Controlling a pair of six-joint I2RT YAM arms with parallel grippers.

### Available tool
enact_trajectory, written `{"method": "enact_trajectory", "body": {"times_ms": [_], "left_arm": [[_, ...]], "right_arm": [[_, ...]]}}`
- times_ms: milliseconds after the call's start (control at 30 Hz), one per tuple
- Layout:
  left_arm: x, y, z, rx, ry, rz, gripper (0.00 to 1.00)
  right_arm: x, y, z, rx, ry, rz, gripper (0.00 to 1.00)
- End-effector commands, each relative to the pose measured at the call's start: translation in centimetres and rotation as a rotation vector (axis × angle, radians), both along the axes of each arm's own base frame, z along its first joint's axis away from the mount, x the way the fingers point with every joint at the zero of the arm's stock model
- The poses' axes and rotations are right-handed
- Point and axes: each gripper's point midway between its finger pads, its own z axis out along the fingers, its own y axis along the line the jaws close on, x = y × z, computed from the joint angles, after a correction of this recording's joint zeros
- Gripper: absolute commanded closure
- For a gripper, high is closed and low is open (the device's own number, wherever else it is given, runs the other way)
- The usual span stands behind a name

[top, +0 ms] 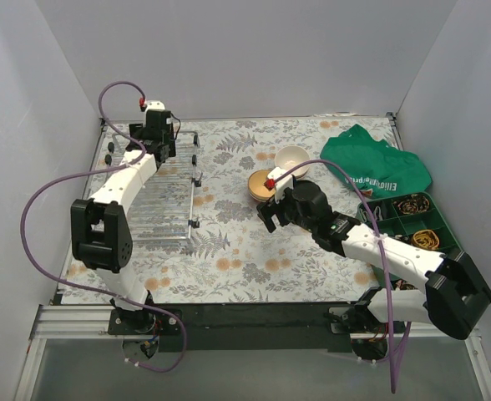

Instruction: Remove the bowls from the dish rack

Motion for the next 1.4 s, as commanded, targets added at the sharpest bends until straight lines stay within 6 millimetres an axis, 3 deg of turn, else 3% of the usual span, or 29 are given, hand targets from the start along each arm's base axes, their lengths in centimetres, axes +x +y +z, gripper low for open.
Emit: {"method": "enact_trajectory", "body": {"times_ms": [0, 133, 300, 600, 767, 900, 1167, 1367], "left_arm": [[-1.5, -3.3, 4.0, -0.274, -0.149, -0.063, 0.97], [-3.0, -6.0, 4.0, -0.433, -0.165, -0.138, 0.97], [-5.3, -9.2, 6.1, -0.607, -0.216, -0.266, 0.97], [-9.7, -13.7, 8.8, -0.896, -0.272, -0.442, 0.99], [-11.8, -15.3, 10.0, -1.027, -0.297, -0.499, 1.0], [-13.4, -16.3, 10.3, -1.153, -0.298, -0.515, 1.0], [-15.6, -17.7, 10.2, -1.337, -0.301, -0.537, 1.0], [-16.4, -18.9, 10.4, -1.421, -0.302, -0.546, 1.0]], "right_arm": [[-0.9, 1.5, 2.4, 0.095, -0.037, 0.086, 0.1], [-2.6, 3.2, 2.8, 0.153, -0.017, 0.21, 0.11], [-4.0, 4.5, 3.7, 0.212, -0.019, 0.306, 0.11], [-4.1, 6.6, 6.7, 0.287, -0.058, 0.385, 0.11], [-3.0, 8.1, 9.8, 0.34, -0.116, 0.404, 0.11], [-2.9, 9.9, 10.9, 0.359, -0.117, 0.459, 0.11], [-1.8, 12.5, 12.0, 0.369, -0.141, 0.508, 0.12], [-1.5, 14.6, 11.3, 0.36, -0.122, 0.559, 0.14]]}}
